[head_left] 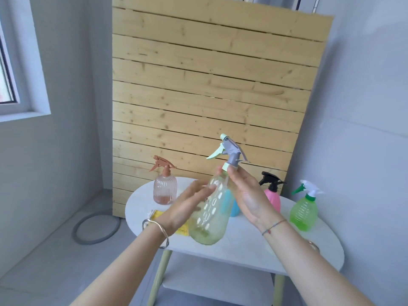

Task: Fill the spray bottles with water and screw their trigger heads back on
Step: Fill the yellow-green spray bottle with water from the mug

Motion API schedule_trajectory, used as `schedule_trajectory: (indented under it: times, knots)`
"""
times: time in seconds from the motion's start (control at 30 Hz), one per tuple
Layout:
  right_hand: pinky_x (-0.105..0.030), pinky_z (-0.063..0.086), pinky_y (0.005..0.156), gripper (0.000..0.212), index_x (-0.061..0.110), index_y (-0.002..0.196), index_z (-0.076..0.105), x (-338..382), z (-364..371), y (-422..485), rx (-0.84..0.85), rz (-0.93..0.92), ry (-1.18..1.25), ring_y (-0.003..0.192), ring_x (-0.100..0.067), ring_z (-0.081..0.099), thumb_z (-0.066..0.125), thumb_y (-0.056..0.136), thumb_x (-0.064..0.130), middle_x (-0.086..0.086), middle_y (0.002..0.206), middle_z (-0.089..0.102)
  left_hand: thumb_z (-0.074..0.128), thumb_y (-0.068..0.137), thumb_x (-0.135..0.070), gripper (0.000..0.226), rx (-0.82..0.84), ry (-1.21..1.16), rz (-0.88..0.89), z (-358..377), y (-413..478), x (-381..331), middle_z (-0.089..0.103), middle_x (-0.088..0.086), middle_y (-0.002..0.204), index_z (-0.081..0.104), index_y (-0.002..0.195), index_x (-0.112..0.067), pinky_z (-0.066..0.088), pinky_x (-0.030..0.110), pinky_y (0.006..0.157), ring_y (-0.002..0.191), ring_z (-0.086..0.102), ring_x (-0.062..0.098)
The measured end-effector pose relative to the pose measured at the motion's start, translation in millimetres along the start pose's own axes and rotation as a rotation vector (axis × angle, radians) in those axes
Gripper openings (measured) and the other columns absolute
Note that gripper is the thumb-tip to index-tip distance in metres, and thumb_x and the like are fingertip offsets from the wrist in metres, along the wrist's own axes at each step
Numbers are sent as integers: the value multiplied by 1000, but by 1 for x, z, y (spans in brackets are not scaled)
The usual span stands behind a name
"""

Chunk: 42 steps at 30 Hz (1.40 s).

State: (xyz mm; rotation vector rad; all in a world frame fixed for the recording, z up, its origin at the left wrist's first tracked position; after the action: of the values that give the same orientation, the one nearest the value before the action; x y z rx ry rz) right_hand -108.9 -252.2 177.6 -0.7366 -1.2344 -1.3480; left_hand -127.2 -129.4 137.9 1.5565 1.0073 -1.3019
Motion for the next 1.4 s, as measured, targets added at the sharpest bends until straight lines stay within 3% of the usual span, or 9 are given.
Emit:
schedule_trajectory:
  times: [0.1, 0.17, 0.27, 0.47, 0.63, 0.73, 0.9, 1.13, 1.4]
  knots:
    - [-40, 43, 102, 36, 17, 101, 68, 9, 6, -14, -45, -32, -57, 106, -20, 61, 68, 72, 38, -3, 104, 68, 70, 66, -68, 64, -190, 117, 115, 1, -11, -26, 61, -4, 108, 53, 106, -21, 48, 12, 77, 89, 63, 7]
    - [-47, 42, 101, 44, 15, 104, 68, 17, 9, -24, -39, -13, -37, 109, -28, 60, 72, 71, 43, -4, 105, 69, 66, 73, -64, 54, -93, -21, 73, 16, -15, -28, 69, -3, 101, 55, 102, -19, 54, 27, 87, 92, 69, 13]
    - [-47, 45, 97, 41, 13, 109, 67, 30, 7, -38, -50, -20, -40, 101, -24, 61, 68, 79, 41, -3, 105, 68, 40, 93, -60, 33, 126, -190, -21, 38, -29, -31, 70, -21, 103, 58, 109, -39, 53, 19, 76, 95, 66, -3]
    - [-43, 47, 95, 32, 19, 99, 71, 46, 2, -63, -118, -69, -37, 93, -19, 62, 66, 76, 41, -3, 106, 68, 62, 76, -64, 58, -51, -5, 101, 41, -45, -52, 66, 1, 108, 55, 103, -14, 52, 33, 86, 94, 69, 13]
    - [-44, 48, 97, 41, 16, 107, 67, 49, 1, -72, -118, -36, -26, 101, -17, 64, 65, 75, 42, -4, 113, 69, 32, 94, -64, 50, 104, -35, -25, 57, -60, -52, 68, -5, 109, 57, 117, -28, 52, 26, 83, 98, 67, 12]
    - [-45, 49, 97, 29, 22, 97, 70, 56, 5, -77, -137, -78, -33, 101, -17, 62, 65, 76, 42, -4, 114, 69, 55, 72, -74, 69, -6, 129, 66, 58, -63, -59, 63, 0, 115, 51, 117, -22, 51, 37, 91, 98, 67, 14]
    - [-31, 55, 65, 29, 21, 104, 61, 66, 10, -79, -115, -68, 53, 82, -14, 66, 60, 84, 41, -2, 110, 70, 55, 75, -68, 61, 123, -96, 9, 65, -64, -57, 69, -5, 115, 61, 118, -25, 48, 40, 100, 110, 64, 16]
    - [-43, 51, 86, 26, 26, 93, 65, 64, 4, -75, -128, -91, 82, 87, -15, 64, 67, 73, 43, -2, 113, 69, 53, 62, -78, 79, -71, 45, 88, 64, -62, -65, 62, 5, 112, 52, 115, -19, 50, 33, 87, 90, 62, 15]
    - [-33, 53, 74, 37, 16, 113, 62, 53, -3, -55, -138, -45, 56, 90, -21, 63, 62, 84, 39, -5, 115, 67, 40, 90, -59, 36, 154, -108, -14, 59, -37, -44, 70, -11, 112, 63, 109, -38, 54, 24, 83, 101, 67, 6]
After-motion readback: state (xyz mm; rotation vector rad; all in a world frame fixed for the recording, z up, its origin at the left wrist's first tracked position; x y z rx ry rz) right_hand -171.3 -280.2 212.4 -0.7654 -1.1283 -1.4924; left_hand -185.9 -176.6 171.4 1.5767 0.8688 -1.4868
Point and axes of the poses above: each hand's wrist, its own y-axis towards the middle knuckle, its own z-axis out of the palm, x = y × z, the point moved 8 cm from there along y, towards the middle knuckle
